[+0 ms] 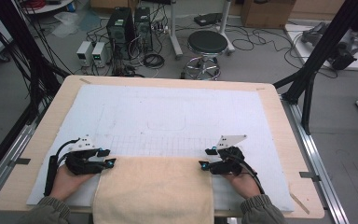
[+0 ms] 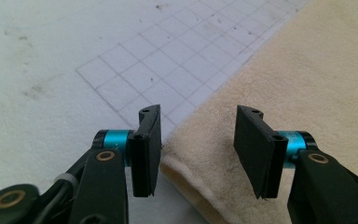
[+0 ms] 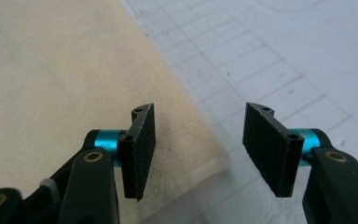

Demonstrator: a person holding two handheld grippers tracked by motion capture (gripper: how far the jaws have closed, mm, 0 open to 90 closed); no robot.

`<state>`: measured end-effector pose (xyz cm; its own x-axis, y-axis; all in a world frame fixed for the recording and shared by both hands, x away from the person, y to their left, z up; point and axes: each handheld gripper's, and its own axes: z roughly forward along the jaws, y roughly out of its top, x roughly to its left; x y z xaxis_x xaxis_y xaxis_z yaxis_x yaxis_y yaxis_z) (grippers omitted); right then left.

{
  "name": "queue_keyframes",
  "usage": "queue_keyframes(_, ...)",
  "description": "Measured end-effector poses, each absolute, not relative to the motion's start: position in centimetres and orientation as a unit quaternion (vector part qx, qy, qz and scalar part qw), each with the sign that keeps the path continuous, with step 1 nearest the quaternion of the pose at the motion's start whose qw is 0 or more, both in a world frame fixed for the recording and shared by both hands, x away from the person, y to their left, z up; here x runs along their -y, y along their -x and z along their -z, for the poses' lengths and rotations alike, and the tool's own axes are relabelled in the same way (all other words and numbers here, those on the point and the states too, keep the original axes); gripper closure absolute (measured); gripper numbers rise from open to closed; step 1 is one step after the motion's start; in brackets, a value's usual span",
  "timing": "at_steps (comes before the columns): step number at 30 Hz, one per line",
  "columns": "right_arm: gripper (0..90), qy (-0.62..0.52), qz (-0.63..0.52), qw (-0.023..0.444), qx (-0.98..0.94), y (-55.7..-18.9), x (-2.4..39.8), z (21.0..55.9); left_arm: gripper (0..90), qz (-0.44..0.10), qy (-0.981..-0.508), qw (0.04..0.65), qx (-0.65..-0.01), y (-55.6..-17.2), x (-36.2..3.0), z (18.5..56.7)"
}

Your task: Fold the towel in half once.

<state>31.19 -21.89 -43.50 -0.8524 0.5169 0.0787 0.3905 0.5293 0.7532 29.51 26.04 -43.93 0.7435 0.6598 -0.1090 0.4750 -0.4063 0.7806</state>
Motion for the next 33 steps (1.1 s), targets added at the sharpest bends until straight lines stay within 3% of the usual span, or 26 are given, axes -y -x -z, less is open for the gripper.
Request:
queue_keyframes(10,55.4,-0.258,-0.399,0.051,-0.878,-31.4,21.7,44.2,56.0,-0.106,-0.831,0.421,-0.348,-29.6,-26.0,44.4)
queue_keyframes(23,81.8,-0.240,-0.404,0.032,-0.882,-31.0,21.6,44.0,79.8,-0.092,-0.838,0.420,-0.337,-29.3,-25.7,44.2)
queue_keyframes(33,85.2,-0.244,-0.417,0.059,-0.874,-31.4,22.1,42.1,82.5,-0.142,-0.816,0.434,-0.355,-30.4,-25.0,42.1)
